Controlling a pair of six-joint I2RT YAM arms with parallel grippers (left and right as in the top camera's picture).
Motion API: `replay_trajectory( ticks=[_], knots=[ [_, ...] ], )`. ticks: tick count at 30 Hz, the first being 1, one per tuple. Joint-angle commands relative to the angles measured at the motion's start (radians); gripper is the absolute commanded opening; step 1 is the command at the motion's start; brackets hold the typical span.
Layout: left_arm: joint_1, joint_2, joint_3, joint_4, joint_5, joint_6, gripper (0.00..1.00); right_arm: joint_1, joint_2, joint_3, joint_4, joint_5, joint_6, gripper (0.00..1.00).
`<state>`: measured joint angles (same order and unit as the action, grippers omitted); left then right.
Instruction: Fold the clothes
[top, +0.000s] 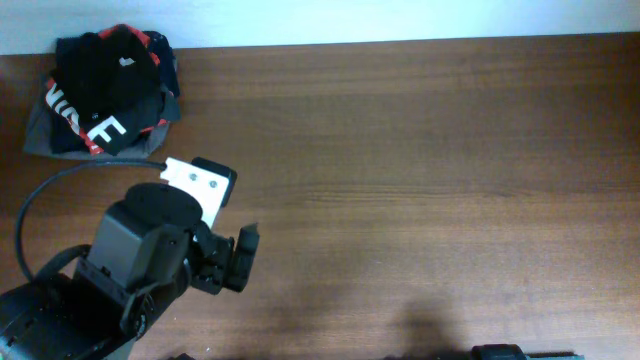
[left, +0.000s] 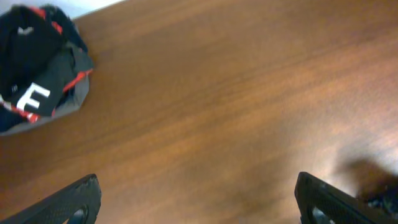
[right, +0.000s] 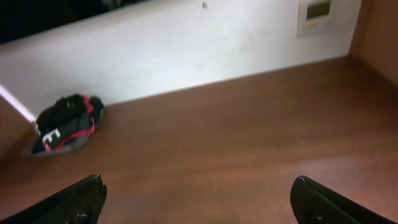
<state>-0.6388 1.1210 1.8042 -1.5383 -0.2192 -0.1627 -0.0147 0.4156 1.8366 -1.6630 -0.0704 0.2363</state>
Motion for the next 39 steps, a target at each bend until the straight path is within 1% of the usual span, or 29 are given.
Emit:
replay_trajectory(
  ticks=[1, 3, 6, 9, 10, 11, 15, 17, 22, 23, 27, 30, 33, 39],
  knots=[
    [-0.005, -0.003, -0.005, -0.031, -0.017, -0.012, 0.99, -0.021, -0.063, -0.084, 0.053, 0.057, 0.009, 0.99],
    [-0.005, -0.003, -0.005, -0.043, -0.017, -0.012, 0.99, -0.033, -0.100, -0.163, 0.112, 0.067, 0.009, 0.99],
    [-0.005, -0.003, -0.005, -0.053, -0.017, -0.012, 0.99, -0.047, -0.168, -0.342, 0.266, 0.067, 0.010, 0.99],
    [-0.005, -0.003, -0.005, -0.053, -0.016, -0.012, 0.99, -0.047, -0.221, -0.488, 0.396, 0.077, 0.045, 0.99],
    [-0.005, -0.003, -0.005, -0.053, -0.016, -0.012, 0.99, -0.047, -0.249, -0.571, 0.464, 0.087, 0.075, 0.99],
    [-0.005, -0.003, -0.005, -0.053, -0.017, -0.012, 0.99, -0.047, -0.257, -0.599, 0.487, 0.089, 0.085, 0.99],
    [-0.005, -0.003, -0.005, -0.053, -0.017, -0.012, 0.99, -0.045, -0.316, -0.808, 0.647, 0.122, 0.180, 0.99],
    [-0.005, -0.003, -0.005, -0.053, -0.017, -0.012, 0.99, -0.045, -0.346, -0.918, 0.750, 0.141, 0.224, 0.99],
    [-0.005, -0.003, -0.005, -0.053, -0.016, -0.012, 0.99, -0.045, -0.397, -1.142, 1.035, 0.162, 0.229, 0.99],
    [-0.005, -0.003, -0.005, -0.053, -0.017, -0.012, 0.99, -0.045, -0.407, -1.206, 1.134, 0.171, 0.229, 0.99],
    [-0.005, -0.003, -0.005, -0.053, -0.017, -0.012, 0.99, -0.045, -0.411, -1.356, 1.324, 0.248, 0.229, 0.99],
    [-0.005, -0.003, -0.005, -0.053, -0.017, -0.012, 0.99, -0.045, -0.411, -1.444, 1.377, 0.340, 0.229, 0.99],
    [-0.005, -0.003, -0.005, -0.053, -0.017, -0.012, 0.99, -0.045, -0.411, -1.505, 1.376, 0.409, 0.229, 0.99],
    [-0.005, -0.003, -0.005, -0.053, -0.016, -0.012, 0.99, -0.043, -0.411, -1.585, 1.410, 0.450, 0.228, 0.99]
  ],
)
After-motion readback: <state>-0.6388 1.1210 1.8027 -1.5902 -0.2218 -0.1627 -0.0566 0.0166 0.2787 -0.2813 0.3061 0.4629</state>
